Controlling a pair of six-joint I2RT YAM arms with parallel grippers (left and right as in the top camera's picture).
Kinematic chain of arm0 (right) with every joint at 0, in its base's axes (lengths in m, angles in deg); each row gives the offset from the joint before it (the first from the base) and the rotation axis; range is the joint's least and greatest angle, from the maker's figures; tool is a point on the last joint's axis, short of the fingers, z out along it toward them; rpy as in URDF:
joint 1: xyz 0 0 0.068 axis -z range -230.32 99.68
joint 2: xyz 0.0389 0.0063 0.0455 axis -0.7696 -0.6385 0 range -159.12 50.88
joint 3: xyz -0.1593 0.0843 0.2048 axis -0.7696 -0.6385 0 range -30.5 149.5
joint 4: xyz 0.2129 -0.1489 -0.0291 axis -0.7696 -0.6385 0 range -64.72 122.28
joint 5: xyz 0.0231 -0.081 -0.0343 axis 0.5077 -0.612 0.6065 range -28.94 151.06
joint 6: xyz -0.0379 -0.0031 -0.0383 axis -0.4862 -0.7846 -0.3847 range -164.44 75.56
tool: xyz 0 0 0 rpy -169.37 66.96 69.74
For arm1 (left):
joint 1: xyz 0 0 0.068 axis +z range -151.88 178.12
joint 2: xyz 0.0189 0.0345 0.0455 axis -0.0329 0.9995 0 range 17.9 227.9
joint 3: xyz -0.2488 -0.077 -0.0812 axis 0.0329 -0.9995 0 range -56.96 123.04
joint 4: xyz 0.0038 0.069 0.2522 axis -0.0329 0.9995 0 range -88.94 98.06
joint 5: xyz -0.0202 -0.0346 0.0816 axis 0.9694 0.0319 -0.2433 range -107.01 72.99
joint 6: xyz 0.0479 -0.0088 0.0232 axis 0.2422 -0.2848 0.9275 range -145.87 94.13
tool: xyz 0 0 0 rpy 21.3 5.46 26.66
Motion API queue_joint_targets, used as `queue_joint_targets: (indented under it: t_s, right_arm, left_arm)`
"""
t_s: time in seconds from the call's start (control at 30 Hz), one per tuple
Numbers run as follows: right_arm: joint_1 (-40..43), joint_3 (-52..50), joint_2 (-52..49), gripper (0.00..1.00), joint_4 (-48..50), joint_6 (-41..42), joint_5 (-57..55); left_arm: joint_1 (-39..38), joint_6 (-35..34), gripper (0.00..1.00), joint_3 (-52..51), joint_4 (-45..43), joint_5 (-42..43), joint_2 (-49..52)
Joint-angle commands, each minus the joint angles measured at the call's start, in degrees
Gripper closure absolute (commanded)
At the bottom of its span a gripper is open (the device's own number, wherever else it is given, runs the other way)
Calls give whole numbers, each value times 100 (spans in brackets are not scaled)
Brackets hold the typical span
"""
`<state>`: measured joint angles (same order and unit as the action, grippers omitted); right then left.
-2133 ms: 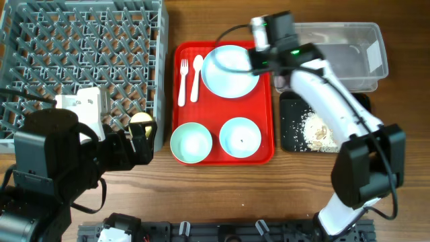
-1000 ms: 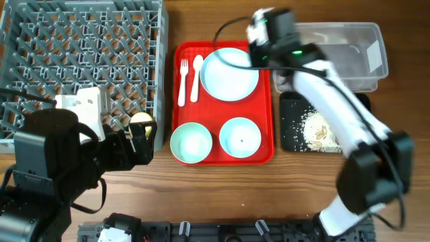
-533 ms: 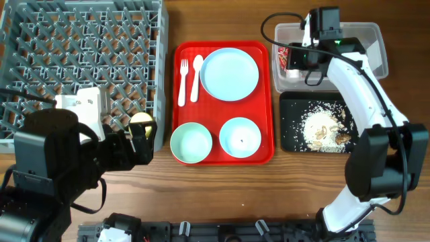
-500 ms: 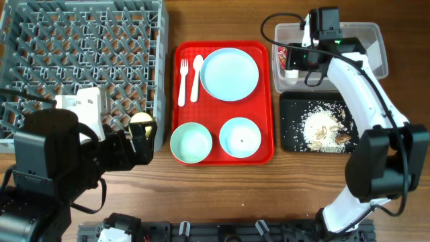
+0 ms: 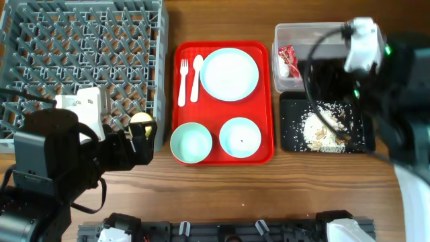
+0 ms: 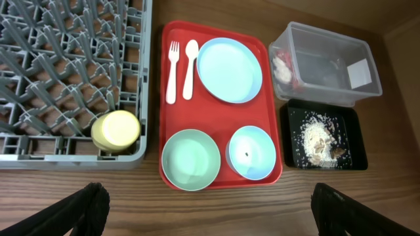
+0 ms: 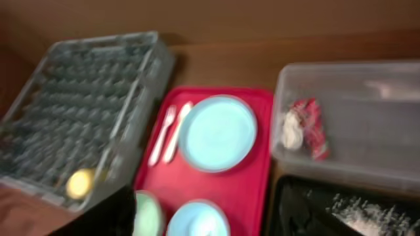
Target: Sort waste into correct bins and load items into the dishwasher rack
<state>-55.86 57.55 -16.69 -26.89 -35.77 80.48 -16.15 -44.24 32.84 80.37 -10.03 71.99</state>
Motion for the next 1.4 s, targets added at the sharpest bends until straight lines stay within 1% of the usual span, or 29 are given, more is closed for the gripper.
queue_joint_targets:
  t_s: [0.0,0.07,0.2,0.23,0.33,0.4,0.53,0.6,0.67,0.73,0.8,0.87,0.93,0.97,1.03,1.1,1.2,1.3,1.37]
  right_arm:
    - [-28,-15,271,0,-575,240,509]
    - [-28,-15,409,0,-929,704,509]
    - [-26,-17,518,0,-1110,2450,487]
    - [-26,-17,516,0,-1141,2649,400]
    - [-15,-15,509,0,-1606,1971,334]
    - [0,-17,573,0,-1908,1784,153]
    - [-59,-42,951,0,-1843,986,-203]
    - [-59,-48,1191,0,-1611,621,-348]
    - [-59,-308,1639,0,-848,188,-356]
    - [-59,-817,2114,0,-24,9,-501]
    - [-59,-1340,2503,0,542,-42,-881]
    - [-59,-2111,2999,0,1303,-35,-1416]
    - [-59,-2865,3451,0,1974,-35,-1703]
    - [-59,-3410,3757,0,2406,-37,-1858]
    - [-59,-4070,4107,0,2914,-37,-1974]
    - [-59,-5012,4586,0,3609,-24,-1982]
    - [-59,-6074,5163,0,4172,98,-1980]
    - [-59,-6911,5689,0,4411,103,-1952]
    - [-59,-7375,6000,0,4559,256,-1943]
  left_arm:
    - [-20,-48,0,33,-13,48,-4]
    - [-22,-48,0,33,-13,48,-4]
    - [-20,-50,0,33,-13,48,-4]
    - [-22,-48,0,33,-13,48,-4]
    - [-20,-48,0,33,-13,48,-4]
    - [-22,-48,0,33,-13,48,-4]
    - [-20,-50,0,33,-13,48,-4]
    - [-22,-48,0,33,-13,48,-4]
    - [-22,-50,0,33,-13,48,-4]
    - [-20,-48,0,33,-13,48,-4]
    - [-22,-48,0,33,-13,48,-4]
    - [-22,-48,0,33,-13,48,-4]
    - [-20,-48,0,33,-13,48,-4]
    - [-20,-50,0,33,-13,48,-4]
    - [-20,-50,0,33,-13,48,-4]
    - [-20,-48,0,33,-13,48,-4]
    - [-20,-48,0,33,-13,48,-4]
    - [-22,-48,0,33,-13,48,-4]
    - [-20,-48,0,33,-13,48,-4]
